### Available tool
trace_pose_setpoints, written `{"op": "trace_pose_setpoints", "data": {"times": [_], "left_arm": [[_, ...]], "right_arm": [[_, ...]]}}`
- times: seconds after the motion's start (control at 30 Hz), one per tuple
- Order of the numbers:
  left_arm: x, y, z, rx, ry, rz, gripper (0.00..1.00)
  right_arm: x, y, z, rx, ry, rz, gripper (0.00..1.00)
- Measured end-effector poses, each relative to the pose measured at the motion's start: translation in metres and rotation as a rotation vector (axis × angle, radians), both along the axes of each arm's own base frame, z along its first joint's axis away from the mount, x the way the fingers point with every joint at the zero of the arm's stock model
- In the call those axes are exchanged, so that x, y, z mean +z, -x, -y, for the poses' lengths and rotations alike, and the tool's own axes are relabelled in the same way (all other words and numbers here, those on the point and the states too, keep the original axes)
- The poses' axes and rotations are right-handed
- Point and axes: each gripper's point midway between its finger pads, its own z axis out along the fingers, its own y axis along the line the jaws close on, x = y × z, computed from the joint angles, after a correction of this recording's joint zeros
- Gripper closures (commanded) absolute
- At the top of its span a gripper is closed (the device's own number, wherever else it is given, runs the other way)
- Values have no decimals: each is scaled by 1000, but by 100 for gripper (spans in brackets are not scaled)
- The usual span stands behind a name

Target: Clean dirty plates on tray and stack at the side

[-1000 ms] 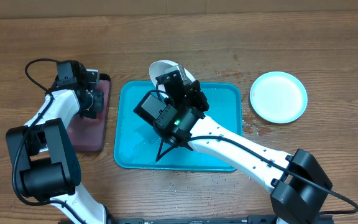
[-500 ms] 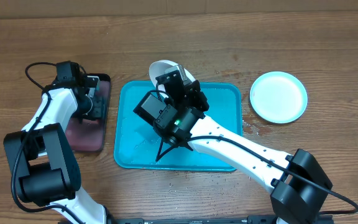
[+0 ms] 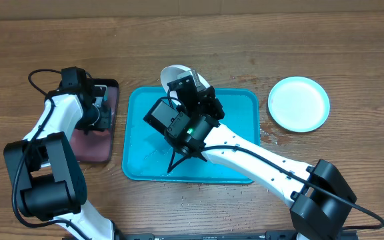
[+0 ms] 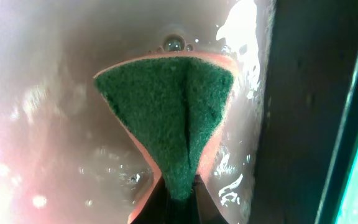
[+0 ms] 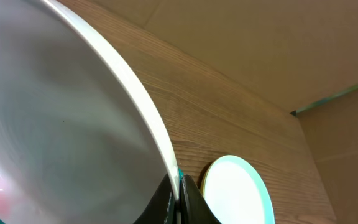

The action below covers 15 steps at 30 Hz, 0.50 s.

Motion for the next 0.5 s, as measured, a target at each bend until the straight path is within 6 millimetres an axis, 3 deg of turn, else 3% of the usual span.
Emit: {"op": "trace_pose_setpoints", "data": {"times": [0.03, 0.07, 0.1, 0.13, 0.23, 0.27, 0.4, 0.5], "left_arm": [[1, 1, 0, 6, -1, -7, 95], [3, 1, -1, 13, -2, -9, 76], [6, 0, -1, 15, -3, -10, 48], [10, -2, -2, 16, -6, -8, 31], [25, -9, -4, 20, -14, 23, 14], [32, -12, -5, 21, -17, 40, 3], [52, -16, -3, 30, -10, 87, 0], [55, -13, 3, 48, 24, 84, 0]], "right_arm": [[0, 0, 0, 0, 0, 0, 96], [0, 0, 0, 0, 0, 1, 96], [0, 0, 0, 0, -1, 1, 96], [0, 0, 0, 0, -1, 0, 96], [0, 0, 0, -1, -3, 2, 96], [1, -1, 0, -1, -5, 5, 96], [8, -2, 4, -21, 20, 44, 96], [12, -3, 8, -38, 28, 66, 96]]}}
